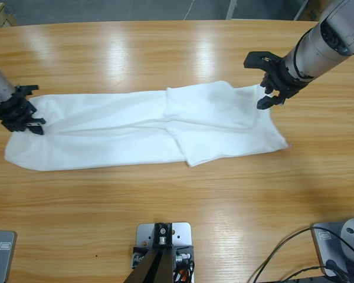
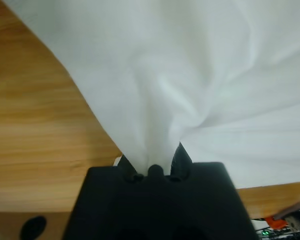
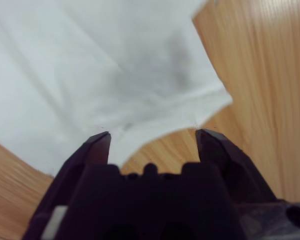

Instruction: Fold clothes

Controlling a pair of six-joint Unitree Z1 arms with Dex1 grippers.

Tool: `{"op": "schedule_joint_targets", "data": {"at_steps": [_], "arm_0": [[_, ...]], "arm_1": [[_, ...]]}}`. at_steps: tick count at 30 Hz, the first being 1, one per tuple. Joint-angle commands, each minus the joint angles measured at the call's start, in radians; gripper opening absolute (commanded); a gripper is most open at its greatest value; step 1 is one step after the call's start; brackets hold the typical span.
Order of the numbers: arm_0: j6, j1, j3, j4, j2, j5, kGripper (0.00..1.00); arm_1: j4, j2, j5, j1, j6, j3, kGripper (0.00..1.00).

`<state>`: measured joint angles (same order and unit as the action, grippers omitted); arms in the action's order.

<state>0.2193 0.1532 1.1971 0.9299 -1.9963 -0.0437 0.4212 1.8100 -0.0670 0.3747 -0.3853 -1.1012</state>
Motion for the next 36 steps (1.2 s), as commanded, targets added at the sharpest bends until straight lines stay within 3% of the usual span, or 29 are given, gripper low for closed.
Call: {"op": "schedule_joint_targets", "data": {"at_steps": [1,11,19,24,31,36], "arm_0": [[-0.028,-0.087,-0.030,0.075,0.028,-0.087,0.000],[-0.057,-0.231,-0.015,0.099,0.053,-0.161,0.000],[-0.063,-0.231,0.005,0.132,0.060,-0.186,0.000],[-0.007,-0.097,0.096,0.203,0.112,-0.097,0.000],[0.081,0.174,0.213,0.280,0.100,-0.064,0.000],[0.110,0.289,0.328,0.337,0.075,-0.061,0.000]], "arm_1": [[0.008,-0.033,-0.019,-0.010,0.016,0.043,0.701],[0.016,-0.064,-0.035,-0.034,0.040,0.069,0.701],[0.019,-0.093,-0.036,-0.080,0.063,0.086,0.701],[0.024,-0.090,-0.030,-0.080,0.088,0.088,0.701],[0.028,-0.074,-0.030,-0.081,0.106,0.093,0.702],[0.027,-0.052,-0.031,-0.081,0.106,0.092,0.706]]}}
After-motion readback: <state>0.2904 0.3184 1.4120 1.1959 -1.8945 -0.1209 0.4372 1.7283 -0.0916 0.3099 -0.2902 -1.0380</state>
